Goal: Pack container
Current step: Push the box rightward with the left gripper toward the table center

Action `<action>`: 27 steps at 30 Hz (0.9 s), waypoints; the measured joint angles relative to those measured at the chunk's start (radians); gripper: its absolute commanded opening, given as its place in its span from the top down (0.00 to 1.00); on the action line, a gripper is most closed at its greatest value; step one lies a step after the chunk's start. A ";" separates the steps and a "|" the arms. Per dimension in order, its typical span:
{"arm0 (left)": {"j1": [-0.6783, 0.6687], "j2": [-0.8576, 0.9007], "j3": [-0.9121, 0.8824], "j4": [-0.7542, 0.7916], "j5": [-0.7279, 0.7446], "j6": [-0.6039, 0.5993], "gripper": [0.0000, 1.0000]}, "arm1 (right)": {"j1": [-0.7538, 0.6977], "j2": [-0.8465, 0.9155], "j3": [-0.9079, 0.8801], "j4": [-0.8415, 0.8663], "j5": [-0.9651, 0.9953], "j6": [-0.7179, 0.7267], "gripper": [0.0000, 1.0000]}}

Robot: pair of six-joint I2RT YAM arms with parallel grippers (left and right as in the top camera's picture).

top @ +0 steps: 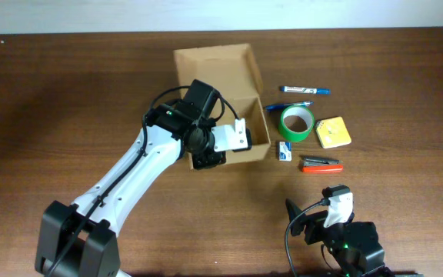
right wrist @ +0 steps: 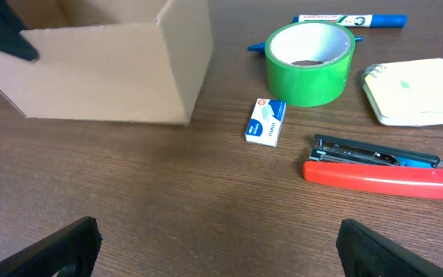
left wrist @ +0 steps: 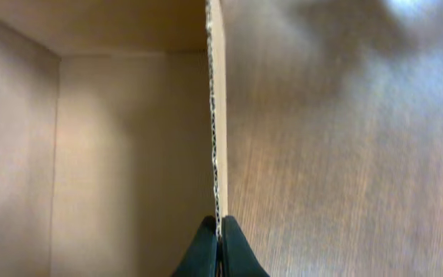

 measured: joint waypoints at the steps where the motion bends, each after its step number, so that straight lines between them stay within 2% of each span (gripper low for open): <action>1: 0.001 0.000 0.000 -0.008 0.009 0.027 0.99 | 0.000 0.000 0.000 0.000 0.000 0.000 0.01; 10: 0.066 0.000 0.000 -0.024 0.041 0.109 0.99 | 0.000 0.000 0.000 0.000 0.000 0.000 0.01; 16: 0.134 0.000 0.000 -0.031 0.141 0.146 0.99 | 0.000 0.000 0.000 0.000 0.000 0.000 0.01; 27: 0.140 0.001 0.000 -0.105 0.209 0.246 0.98 | 0.000 0.000 0.000 0.000 0.000 0.000 0.01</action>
